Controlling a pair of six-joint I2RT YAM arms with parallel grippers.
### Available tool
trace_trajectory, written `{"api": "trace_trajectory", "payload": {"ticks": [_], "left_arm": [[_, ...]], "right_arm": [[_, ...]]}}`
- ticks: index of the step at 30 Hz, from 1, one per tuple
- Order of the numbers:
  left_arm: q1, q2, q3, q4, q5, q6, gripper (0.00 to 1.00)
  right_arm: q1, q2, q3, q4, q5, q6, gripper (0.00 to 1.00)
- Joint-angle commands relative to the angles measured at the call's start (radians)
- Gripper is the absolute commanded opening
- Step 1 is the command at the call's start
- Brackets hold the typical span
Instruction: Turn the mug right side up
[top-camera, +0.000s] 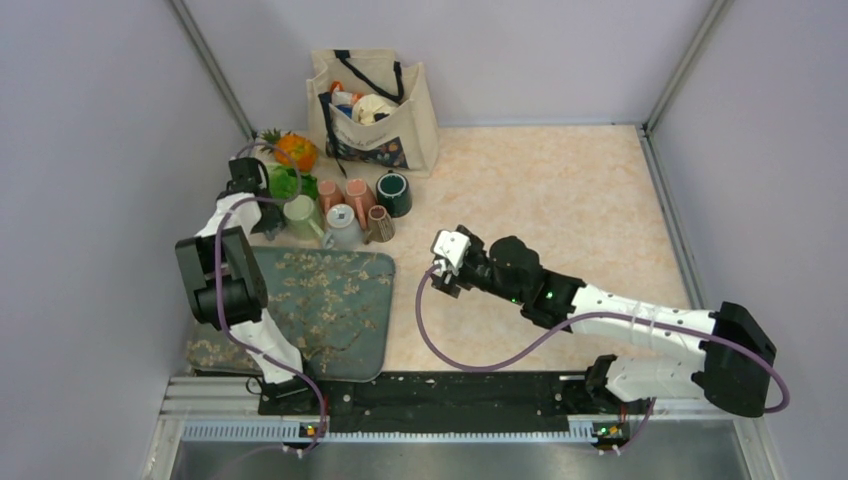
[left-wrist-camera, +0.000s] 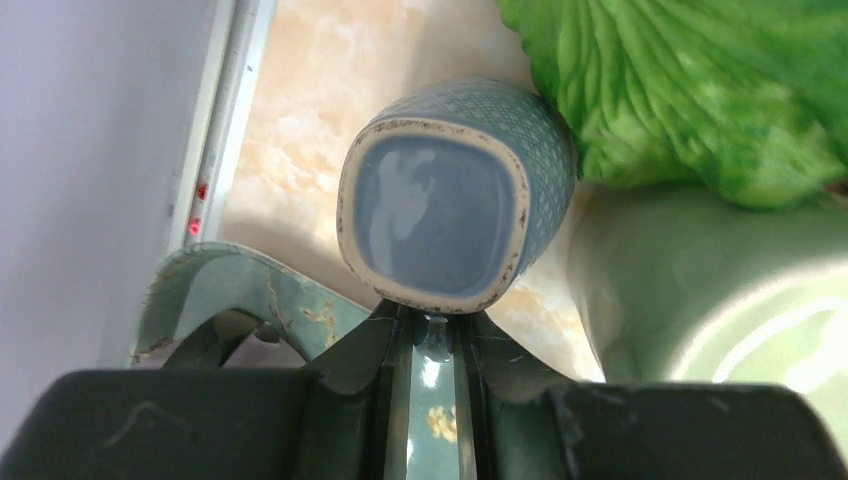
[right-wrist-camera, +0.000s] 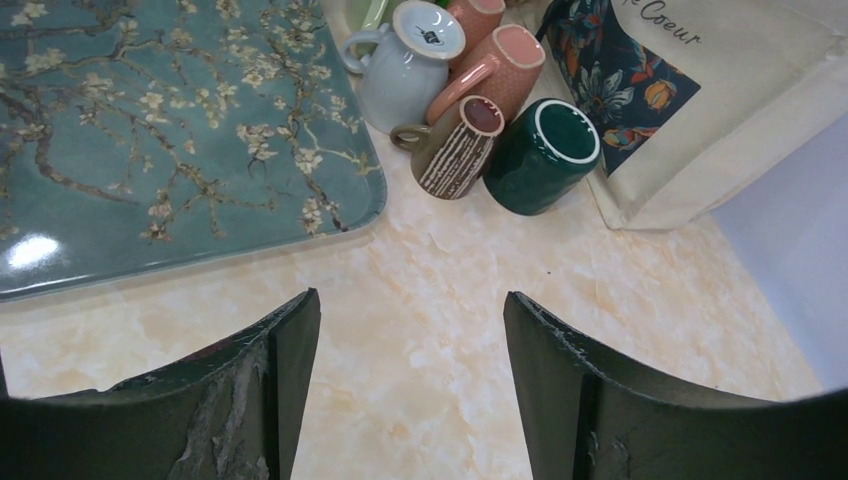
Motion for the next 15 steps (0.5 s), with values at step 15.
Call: {"api": "trace_trajectory", "payload": {"ticks": [15], "left_arm": [[0.111,-0.283,-0.030,-0.190,0.406,0.006,0.00]], "right_arm": [[-0.032,0.336,0.201,0.290,-0.214,0.454,0.99]]}}
